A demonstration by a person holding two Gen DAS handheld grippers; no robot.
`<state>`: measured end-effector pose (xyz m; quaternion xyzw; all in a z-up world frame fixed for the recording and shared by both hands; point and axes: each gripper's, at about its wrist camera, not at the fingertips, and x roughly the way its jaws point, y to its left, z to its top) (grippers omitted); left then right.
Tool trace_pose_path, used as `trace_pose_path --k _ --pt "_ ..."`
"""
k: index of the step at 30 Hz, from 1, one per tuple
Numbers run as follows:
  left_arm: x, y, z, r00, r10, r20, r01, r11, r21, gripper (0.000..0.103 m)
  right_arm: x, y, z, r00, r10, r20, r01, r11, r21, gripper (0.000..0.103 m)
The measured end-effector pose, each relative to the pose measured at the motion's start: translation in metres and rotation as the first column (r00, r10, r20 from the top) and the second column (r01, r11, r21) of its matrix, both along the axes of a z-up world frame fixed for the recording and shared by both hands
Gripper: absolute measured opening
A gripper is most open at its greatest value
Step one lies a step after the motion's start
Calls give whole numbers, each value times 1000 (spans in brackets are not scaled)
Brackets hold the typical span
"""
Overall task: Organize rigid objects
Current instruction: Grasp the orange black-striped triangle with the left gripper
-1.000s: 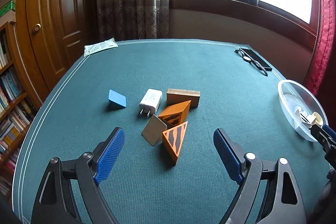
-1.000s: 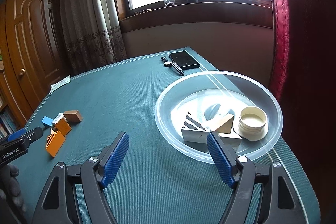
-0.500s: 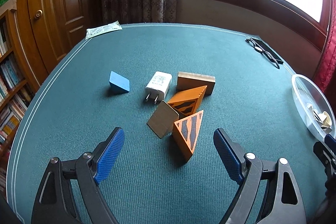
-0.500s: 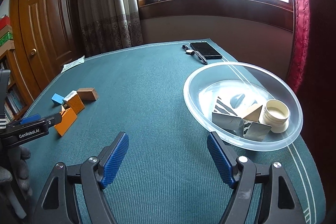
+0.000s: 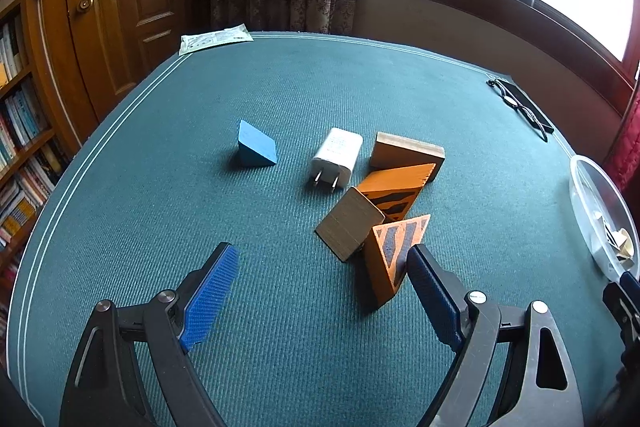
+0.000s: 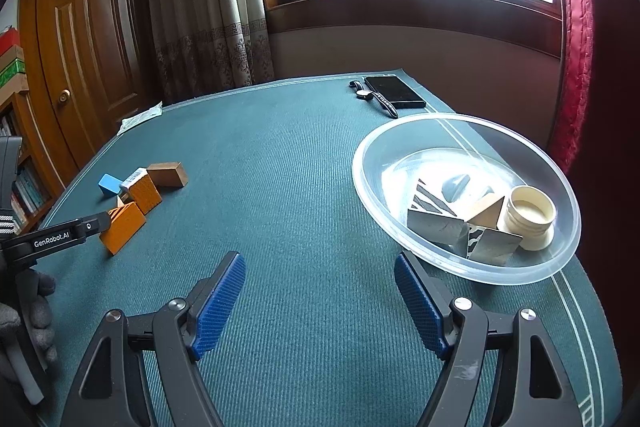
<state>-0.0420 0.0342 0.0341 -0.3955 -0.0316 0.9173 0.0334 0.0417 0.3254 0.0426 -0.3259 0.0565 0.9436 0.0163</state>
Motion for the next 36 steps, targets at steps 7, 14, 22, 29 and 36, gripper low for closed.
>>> trace_pose_path --k 7,14,22,29,36 --pt "2 -13 2 999 30 -21 -31 999 -35 87 0 0 -2 1000 -3 1 3 1000 -3 80" --pt "8 -2 3 1000 -4 -17 3 1000 -26 87 -1 -3 -4 1000 4 8 -4 1000 0 80" --pt "7 32 0 998 -58 -1 58 998 -34 87 -1 -2 -5 1000 7 13 -7 1000 -5 80" --pt "-2 43 -5 999 -37 11 37 998 -44 87 -1 -3 -7 1000 7 16 -7 1000 -5 80" --pt "-11 36 -20 999 5 54 -2 999 -46 62 -2 -5 -8 1000 11 20 -11 1000 -3 80"
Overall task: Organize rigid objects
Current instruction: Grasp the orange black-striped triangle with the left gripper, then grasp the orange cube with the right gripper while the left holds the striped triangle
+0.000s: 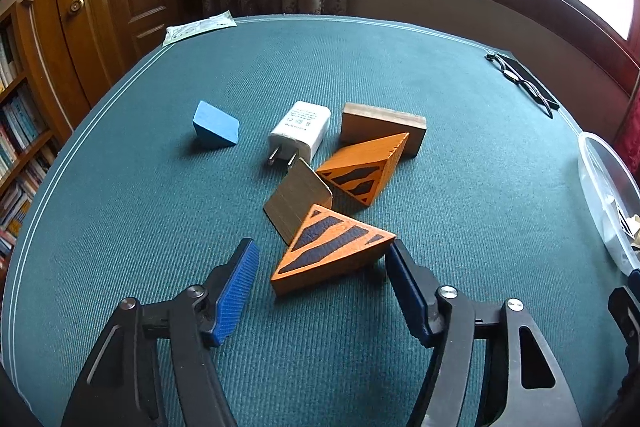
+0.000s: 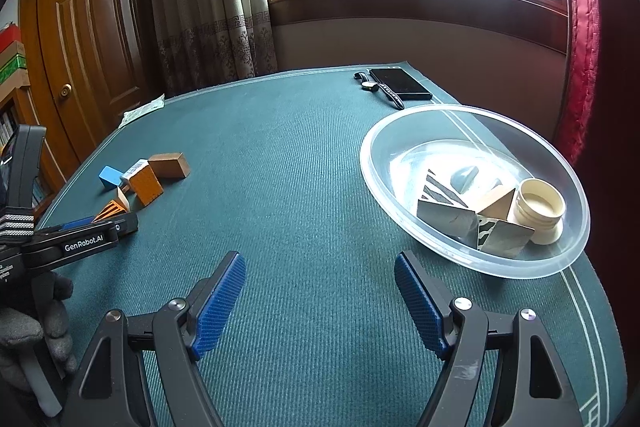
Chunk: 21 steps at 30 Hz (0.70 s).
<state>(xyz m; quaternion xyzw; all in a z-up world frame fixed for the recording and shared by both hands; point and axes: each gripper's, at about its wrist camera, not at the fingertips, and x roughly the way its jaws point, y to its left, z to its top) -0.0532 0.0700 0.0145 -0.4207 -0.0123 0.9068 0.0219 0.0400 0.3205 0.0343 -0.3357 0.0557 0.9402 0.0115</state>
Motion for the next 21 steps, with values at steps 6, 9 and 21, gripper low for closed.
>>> trace_pose_path --k 6,9,21 --pt "7 -7 3 1000 -2 -11 3 999 34 49 0 0 0 1000 0 0 0 1000 0 80" --pt "12 -12 5 1000 -8 -20 9 999 37 49 0 -1 0 1000 0 1 0 1000 1 80" --pt "35 -54 12 999 13 -51 -13 1000 -2 49 -2 -4 7 999 41 31 -38 996 -85 80"
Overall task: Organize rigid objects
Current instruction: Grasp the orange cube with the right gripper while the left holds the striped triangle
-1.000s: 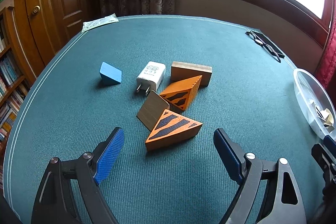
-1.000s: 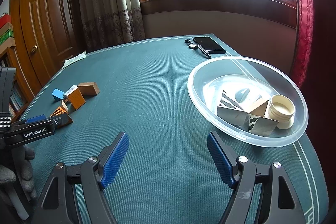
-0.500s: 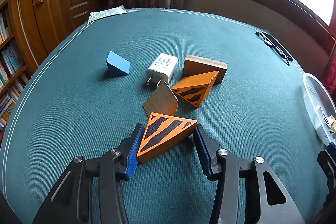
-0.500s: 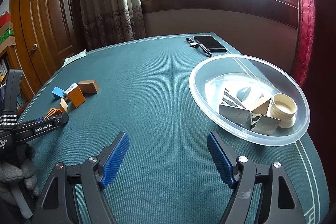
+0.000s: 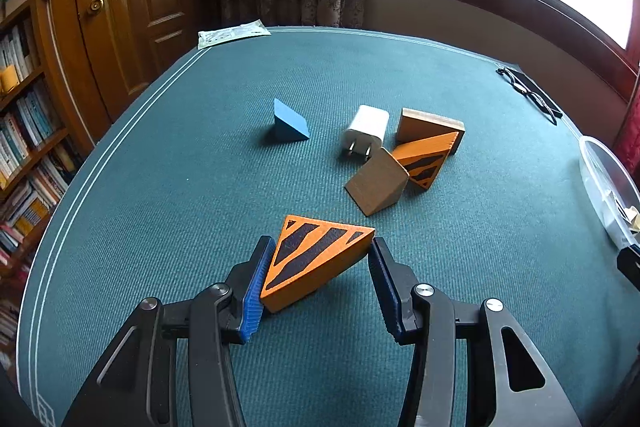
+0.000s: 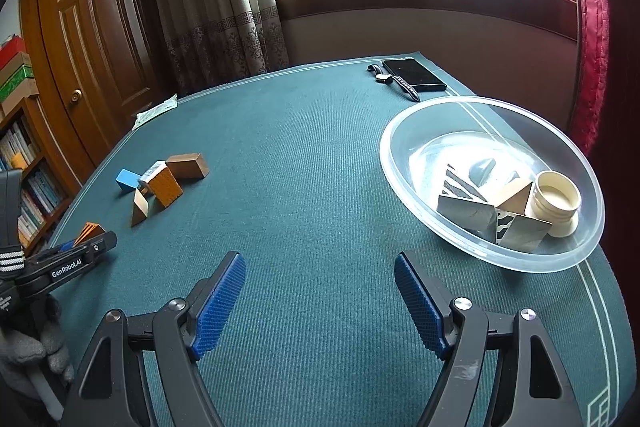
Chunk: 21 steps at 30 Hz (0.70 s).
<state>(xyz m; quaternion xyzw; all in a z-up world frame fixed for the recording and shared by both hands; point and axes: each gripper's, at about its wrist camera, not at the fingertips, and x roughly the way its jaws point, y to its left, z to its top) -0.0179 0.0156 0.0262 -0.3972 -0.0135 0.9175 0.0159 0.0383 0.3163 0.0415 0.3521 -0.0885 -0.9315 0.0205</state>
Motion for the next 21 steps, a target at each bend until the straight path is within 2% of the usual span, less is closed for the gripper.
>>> trace_pose_path --k 6,13,21 --pt "8 -14 5 1000 3 -23 -3 1000 -1 49 -9 -21 13 994 98 46 -94 993 -72 80" --pt "17 -20 11 999 -10 -46 11 1000 15 49 -27 -81 20 965 252 72 -252 968 -12 80" --pt "19 -25 15 998 -35 -51 38 998 46 49 -75 -113 1 953 283 104 -287 958 24 79"
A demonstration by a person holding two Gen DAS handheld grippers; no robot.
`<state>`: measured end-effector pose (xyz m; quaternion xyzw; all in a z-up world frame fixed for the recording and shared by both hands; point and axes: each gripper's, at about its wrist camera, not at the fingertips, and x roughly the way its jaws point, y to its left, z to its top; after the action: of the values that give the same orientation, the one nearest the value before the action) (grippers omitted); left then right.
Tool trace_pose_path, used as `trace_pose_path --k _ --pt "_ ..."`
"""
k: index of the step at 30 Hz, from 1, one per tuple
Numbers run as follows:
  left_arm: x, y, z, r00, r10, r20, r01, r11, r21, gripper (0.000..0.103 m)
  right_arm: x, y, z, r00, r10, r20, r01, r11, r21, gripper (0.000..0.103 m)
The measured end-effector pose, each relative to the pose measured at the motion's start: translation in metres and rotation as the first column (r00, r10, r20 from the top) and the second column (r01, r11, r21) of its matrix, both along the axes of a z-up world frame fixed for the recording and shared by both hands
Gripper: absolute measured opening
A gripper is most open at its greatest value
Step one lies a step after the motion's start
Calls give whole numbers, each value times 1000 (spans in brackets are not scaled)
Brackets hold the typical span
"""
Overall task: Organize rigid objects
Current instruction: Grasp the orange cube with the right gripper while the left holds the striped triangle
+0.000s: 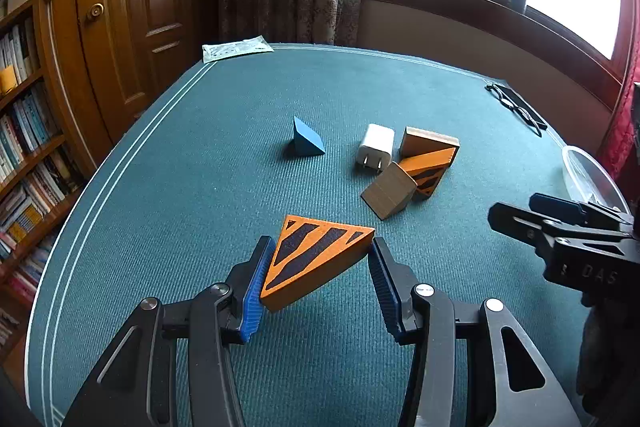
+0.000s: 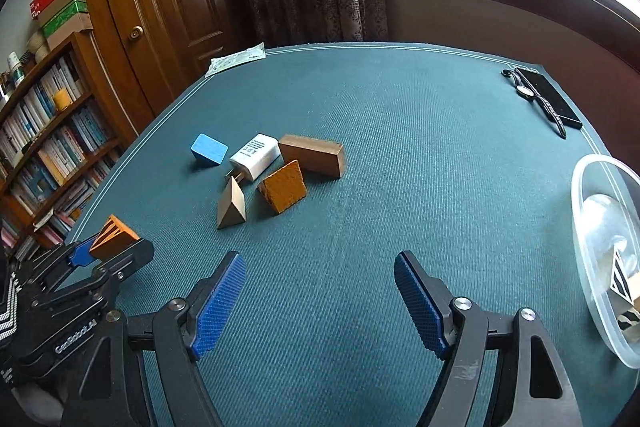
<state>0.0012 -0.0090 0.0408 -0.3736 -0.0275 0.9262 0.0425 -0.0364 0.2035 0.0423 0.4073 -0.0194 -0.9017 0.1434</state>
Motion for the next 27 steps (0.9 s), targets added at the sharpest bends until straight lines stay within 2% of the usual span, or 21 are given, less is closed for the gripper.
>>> trace_pose_path --k 8,12,19,24,27 --pt "-4 -3 -1 1000 -2 7 2 1000 18 49 -44 -18 -14 997 69 30 -69 998 -2 62" --pt "-4 -3 -1 1000 -2 11 2 1000 21 49 -52 -28 -17 994 108 31 -108 994 -11 61" --pt "-9 -5 -3 1000 2 21 -3 1000 27 49 -62 -40 -23 989 145 8 -145 989 28 60" --pt "-12 -9 -6 999 11 30 -12 999 31 49 -69 -40 -26 988 157 14 -157 987 32 45" --pt "-14 -9 -8 999 15 39 -16 999 30 49 -66 -41 -25 986 167 14 -167 985 35 41"
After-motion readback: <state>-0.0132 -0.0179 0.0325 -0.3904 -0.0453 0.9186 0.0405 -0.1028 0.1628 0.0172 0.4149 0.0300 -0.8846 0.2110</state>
